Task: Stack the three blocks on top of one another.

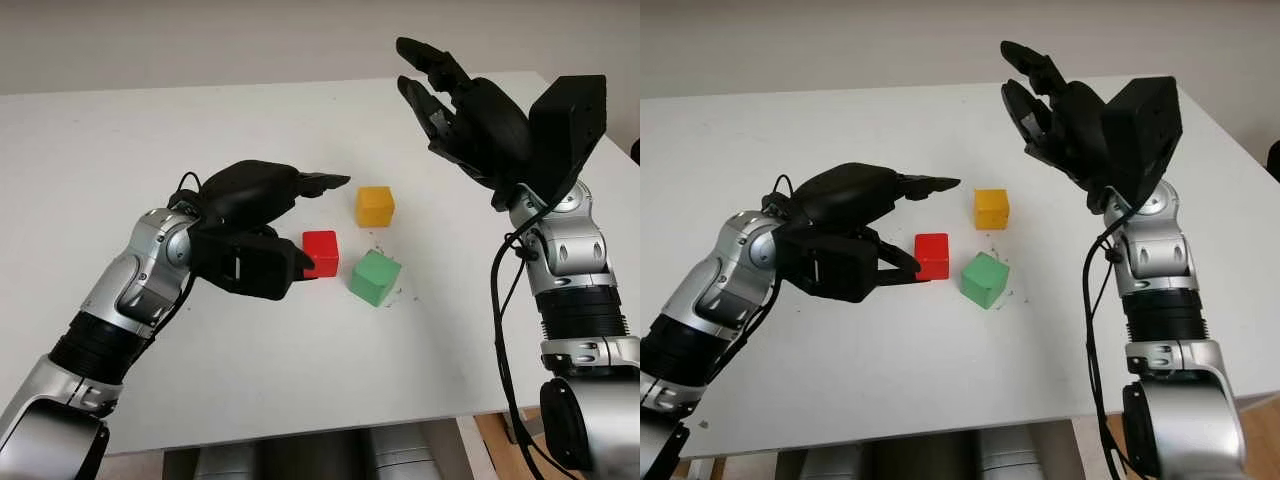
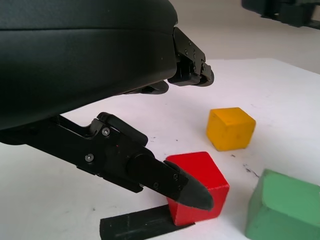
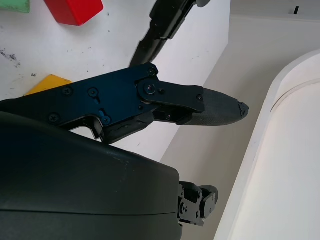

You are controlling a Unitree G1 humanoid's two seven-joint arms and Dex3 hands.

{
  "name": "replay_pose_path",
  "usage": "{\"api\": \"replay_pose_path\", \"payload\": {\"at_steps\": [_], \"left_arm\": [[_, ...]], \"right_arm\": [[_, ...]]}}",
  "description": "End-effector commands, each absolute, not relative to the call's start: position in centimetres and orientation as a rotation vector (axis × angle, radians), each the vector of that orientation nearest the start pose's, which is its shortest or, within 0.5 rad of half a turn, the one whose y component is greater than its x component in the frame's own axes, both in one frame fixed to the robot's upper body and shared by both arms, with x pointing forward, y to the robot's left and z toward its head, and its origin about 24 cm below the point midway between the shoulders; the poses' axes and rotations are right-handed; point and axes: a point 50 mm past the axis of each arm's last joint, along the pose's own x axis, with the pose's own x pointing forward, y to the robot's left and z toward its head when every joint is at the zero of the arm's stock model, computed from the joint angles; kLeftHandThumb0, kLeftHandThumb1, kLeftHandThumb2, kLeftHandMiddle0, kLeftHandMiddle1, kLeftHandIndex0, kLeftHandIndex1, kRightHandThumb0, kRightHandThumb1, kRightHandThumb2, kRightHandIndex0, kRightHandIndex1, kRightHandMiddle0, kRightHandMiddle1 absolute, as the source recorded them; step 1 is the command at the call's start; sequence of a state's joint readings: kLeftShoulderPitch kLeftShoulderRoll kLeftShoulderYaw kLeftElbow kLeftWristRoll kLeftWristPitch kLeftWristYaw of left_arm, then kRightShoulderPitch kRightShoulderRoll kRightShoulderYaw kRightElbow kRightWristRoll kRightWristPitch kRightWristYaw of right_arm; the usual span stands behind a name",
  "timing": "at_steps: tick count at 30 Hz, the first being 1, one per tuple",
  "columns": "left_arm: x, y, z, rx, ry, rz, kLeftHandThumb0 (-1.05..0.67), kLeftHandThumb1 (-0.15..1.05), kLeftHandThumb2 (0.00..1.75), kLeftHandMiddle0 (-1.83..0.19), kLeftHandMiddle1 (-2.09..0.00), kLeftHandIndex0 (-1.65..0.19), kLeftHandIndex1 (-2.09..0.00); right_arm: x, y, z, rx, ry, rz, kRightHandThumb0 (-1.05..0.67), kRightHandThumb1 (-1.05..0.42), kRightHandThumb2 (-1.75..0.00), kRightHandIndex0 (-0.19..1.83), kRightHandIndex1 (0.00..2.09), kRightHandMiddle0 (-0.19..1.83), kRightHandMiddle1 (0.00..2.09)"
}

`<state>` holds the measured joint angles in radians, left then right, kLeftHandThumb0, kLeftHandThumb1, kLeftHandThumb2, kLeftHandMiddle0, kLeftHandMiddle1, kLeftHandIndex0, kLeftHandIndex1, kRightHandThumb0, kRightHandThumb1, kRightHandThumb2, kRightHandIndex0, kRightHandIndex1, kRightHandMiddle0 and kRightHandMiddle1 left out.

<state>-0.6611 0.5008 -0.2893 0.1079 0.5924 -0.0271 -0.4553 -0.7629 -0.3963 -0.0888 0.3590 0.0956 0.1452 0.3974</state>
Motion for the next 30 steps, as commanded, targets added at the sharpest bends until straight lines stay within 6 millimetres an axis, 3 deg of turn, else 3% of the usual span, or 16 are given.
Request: {"api": "replay_pose_path", "payload": {"at_steps": [1, 10, 15, 17, 20, 23, 25, 30], "left_arm": [[34.0, 13.1, 19.0, 1.233, -0.327, -0.464, -0.7, 0.93, 0.07, -0.19, -0.02, -0.17, -0.03], [37.2, 12.9, 21.9, 1.165, -0.318, -0.321, -0.88, 1.04, 0.07, -0.08, -0.03, -0.11, -0.02], [38.5, 11.6, 22.7, 1.183, -0.295, -0.299, -0.89, 1.03, 0.06, -0.13, -0.06, -0.14, -0.03], [38.7, 11.4, 22.6, 1.183, -0.293, -0.302, -0.89, 1.02, 0.05, -0.09, -0.04, -0.14, -0.03], [38.7, 11.5, 22.5, 1.18, -0.294, -0.302, -0.9, 1.02, 0.05, 0.0, -0.02, -0.14, -0.04], [38.3, 12.4, 22.1, 1.143, -0.296, -0.284, -0.92, 1.04, 0.11, -0.09, -0.07, -0.15, -0.04], [37.5, 13.5, 21.8, 1.08, -0.309, -0.261, -0.89, 1.05, 0.34, -0.1, -0.07, -0.1, -0.02], [35.0, 16.0, 22.1, 0.883, -0.348, -0.195, -0.79, 1.05, 0.45, 0.0, -0.03, -0.03, -0.01]], "right_arm": [[36.9, -19.2, 20.7, -0.272, -0.256, 0.306, -0.75, -1.05, -0.55, 0.04, 0.07, -0.12, 0.39], [37.2, -20.0, 21.6, -0.226, -0.308, 0.28, -0.73, -1.05, -0.5, 0.04, 0.07, -0.14, 0.43], [37.4, -20.7, 21.8, -0.206, -0.315, 0.223, -0.7, -1.05, -0.34, 0.09, 0.08, -0.19, 0.83], [37.4, -20.9, 21.8, -0.222, -0.31, 0.209, -0.69, -1.05, -0.32, 0.09, 0.08, -0.19, 0.88], [37.4, -21.2, 21.6, -0.269, -0.297, 0.178, -0.68, -1.05, -0.31, 0.1, 0.08, -0.19, 0.82], [37.4, -21.6, 21.3, -0.362, -0.268, 0.126, -0.65, -1.05, -0.14, 0.2, 0.12, -0.08, 0.73], [37.5, -21.7, 21.0, -0.456, -0.247, 0.143, -0.65, -1.0, -0.08, 0.19, 0.11, -0.06, 0.65], [37.9, -21.7, 20.2, -0.62, -0.194, 0.21, -0.64, -0.94, -0.05, 0.15, 0.06, 0.01, 0.36]]}}
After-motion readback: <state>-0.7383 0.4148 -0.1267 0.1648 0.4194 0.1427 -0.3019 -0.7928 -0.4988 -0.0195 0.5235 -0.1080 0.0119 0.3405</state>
